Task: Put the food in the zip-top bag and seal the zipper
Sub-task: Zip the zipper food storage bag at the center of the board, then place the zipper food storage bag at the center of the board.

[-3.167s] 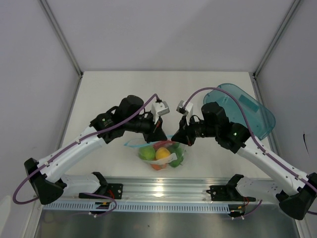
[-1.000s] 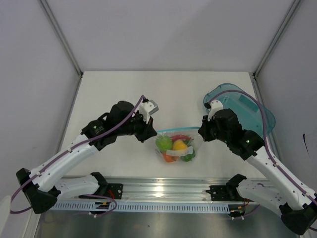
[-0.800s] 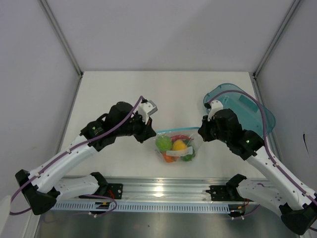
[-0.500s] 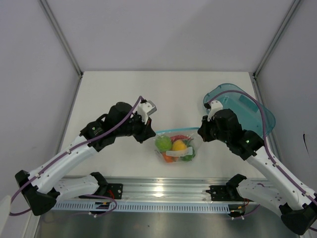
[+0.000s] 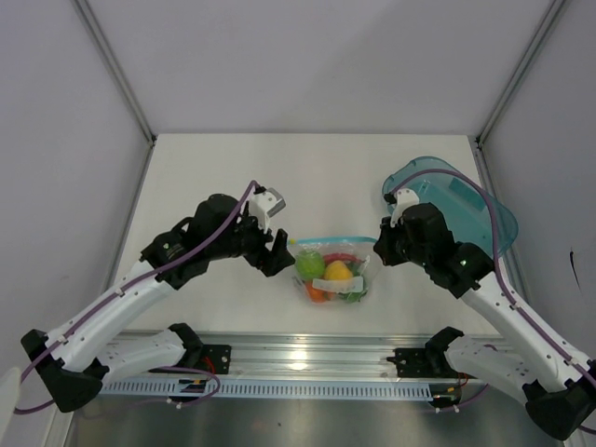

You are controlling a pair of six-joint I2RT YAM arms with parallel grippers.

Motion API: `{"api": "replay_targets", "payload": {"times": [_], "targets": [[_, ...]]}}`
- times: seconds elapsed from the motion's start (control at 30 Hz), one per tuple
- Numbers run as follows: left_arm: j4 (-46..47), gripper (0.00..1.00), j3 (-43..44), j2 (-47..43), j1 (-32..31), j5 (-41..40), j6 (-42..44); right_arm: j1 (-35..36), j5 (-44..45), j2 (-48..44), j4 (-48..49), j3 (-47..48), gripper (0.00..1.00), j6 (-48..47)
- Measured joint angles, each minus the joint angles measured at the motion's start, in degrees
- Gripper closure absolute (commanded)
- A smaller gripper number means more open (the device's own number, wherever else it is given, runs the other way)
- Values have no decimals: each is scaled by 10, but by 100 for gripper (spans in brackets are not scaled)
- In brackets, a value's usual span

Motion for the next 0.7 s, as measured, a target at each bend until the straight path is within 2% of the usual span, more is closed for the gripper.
{"api": "replay_targets", "payload": {"times": [0.03,0.2,0.47,0.5,0.57,0.6,0.63,0.67,0.7], "targets": [[0,1,-3,-5,0,-4,0,0,-2,2,0,0,100,0],[3,1,-17,-45,0,-40,-11,0,-6,50,0,24,100,0],[44,1,-54,-170,1,-106,-42,-29,18,256,17,150,100,0],[50,1,-58,-184,1,-106,-47,-38,19,284,22,169,96,0],[61,0,-63,-205,1,-101,-57,-58,18,338,25,207,69,2],[67,1,-64,-208,1,-97,-65,-66,19,364,25,228,45,2],[71,1,-66,-208,1,-92,-72,-73,20,392,24,253,37,2],[75,0,-71,-206,1,-84,-80,-78,24,416,21,278,1,1],[76,0,-74,-205,0,-80,-83,-83,28,440,20,305,1,-1]]}}
